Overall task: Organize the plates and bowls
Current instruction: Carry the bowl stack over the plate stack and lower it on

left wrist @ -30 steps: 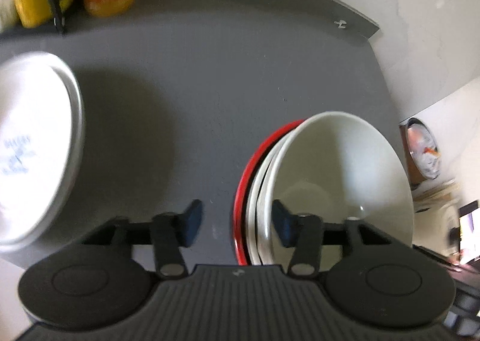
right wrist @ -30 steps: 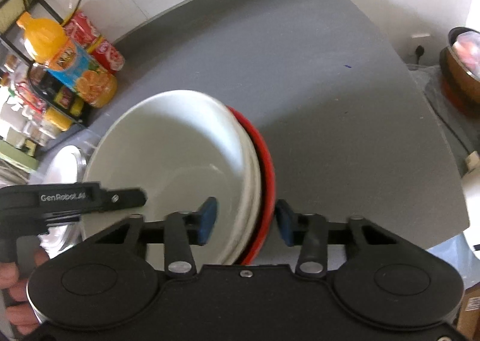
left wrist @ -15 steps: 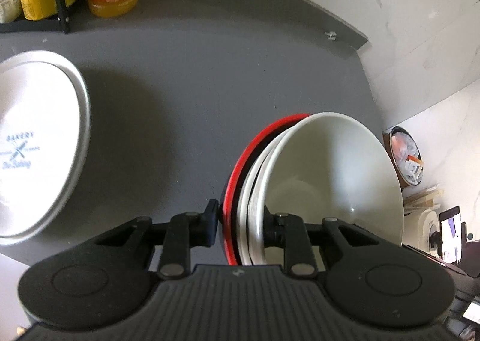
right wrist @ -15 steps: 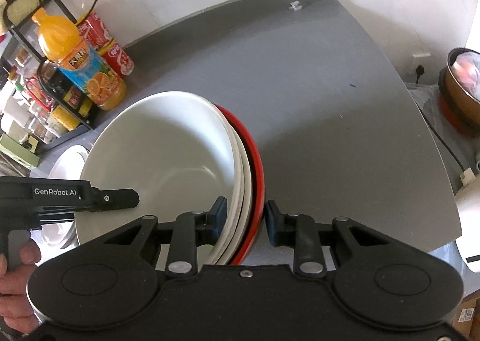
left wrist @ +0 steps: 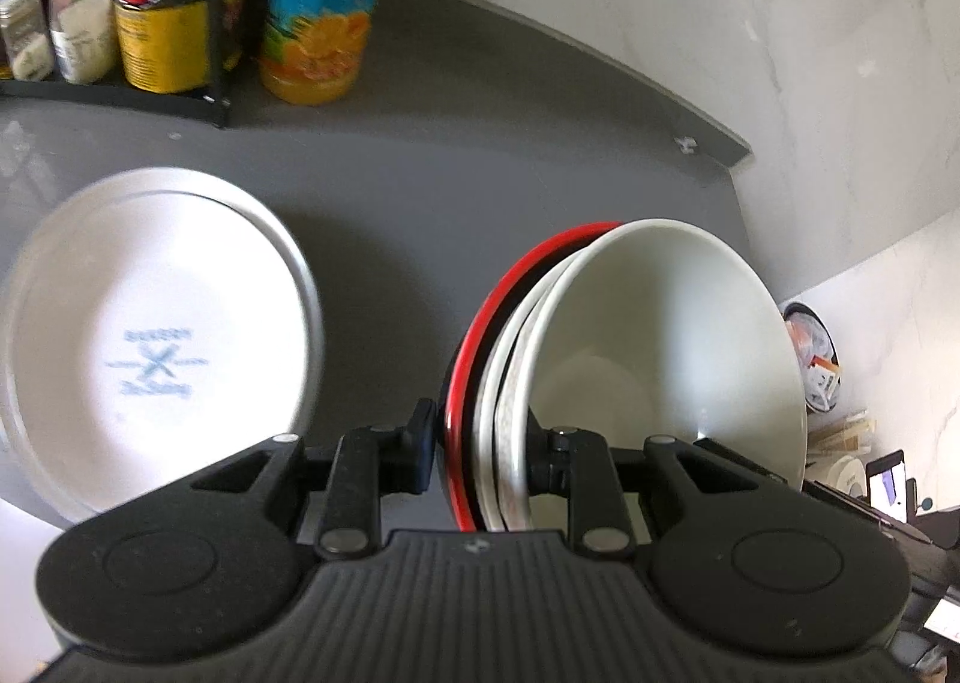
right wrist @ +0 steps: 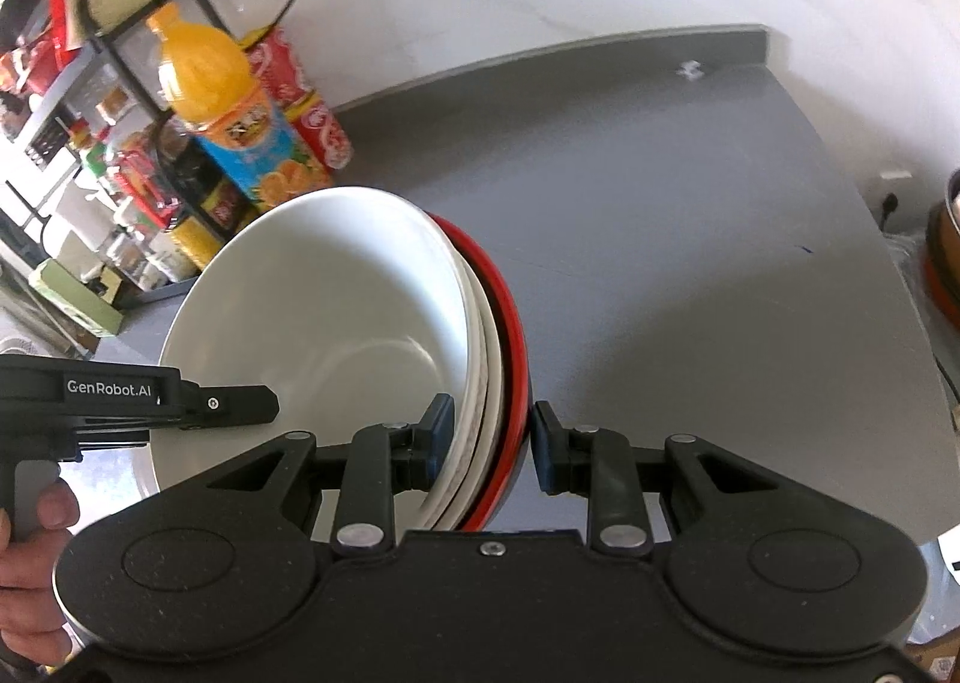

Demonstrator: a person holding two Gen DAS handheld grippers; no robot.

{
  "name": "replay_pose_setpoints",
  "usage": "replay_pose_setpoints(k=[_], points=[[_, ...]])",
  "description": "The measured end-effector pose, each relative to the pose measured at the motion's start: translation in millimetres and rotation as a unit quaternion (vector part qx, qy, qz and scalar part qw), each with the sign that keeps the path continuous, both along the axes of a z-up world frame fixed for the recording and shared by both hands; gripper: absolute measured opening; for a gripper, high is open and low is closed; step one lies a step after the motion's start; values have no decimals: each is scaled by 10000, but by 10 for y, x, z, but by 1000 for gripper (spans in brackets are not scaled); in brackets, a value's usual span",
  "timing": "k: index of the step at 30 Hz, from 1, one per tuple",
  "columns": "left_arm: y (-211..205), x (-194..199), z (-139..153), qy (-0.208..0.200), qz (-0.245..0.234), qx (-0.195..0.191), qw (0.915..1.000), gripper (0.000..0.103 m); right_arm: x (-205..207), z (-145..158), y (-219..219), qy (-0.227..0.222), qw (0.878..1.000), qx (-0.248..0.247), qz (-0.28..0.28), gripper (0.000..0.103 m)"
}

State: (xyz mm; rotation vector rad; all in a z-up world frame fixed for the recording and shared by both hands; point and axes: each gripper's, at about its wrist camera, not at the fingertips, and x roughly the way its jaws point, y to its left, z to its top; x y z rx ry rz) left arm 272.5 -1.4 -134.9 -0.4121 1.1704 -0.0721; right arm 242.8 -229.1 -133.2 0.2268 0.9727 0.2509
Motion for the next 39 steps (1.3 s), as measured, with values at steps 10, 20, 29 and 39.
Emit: replay_pose_setpoints(k=[10, 20, 29, 39], points=[[624, -39, 171, -113, 283, 61, 9995, 24, 91, 104, 638, -91, 9994, -9, 346, 27], [1185, -52, 188, -104, 581, 47, 9982, 24, 169, 112, 1221, -75, 9981, -76, 608, 27], [1596, 2, 86, -19, 624, 34, 9980, 24, 220, 19, 1606, 70, 9980, -130, 609, 27], [1905, 124, -100, 157, 464, -12, 9988, 24, 243, -137, 1893, 276, 9983, -213, 467, 27]])
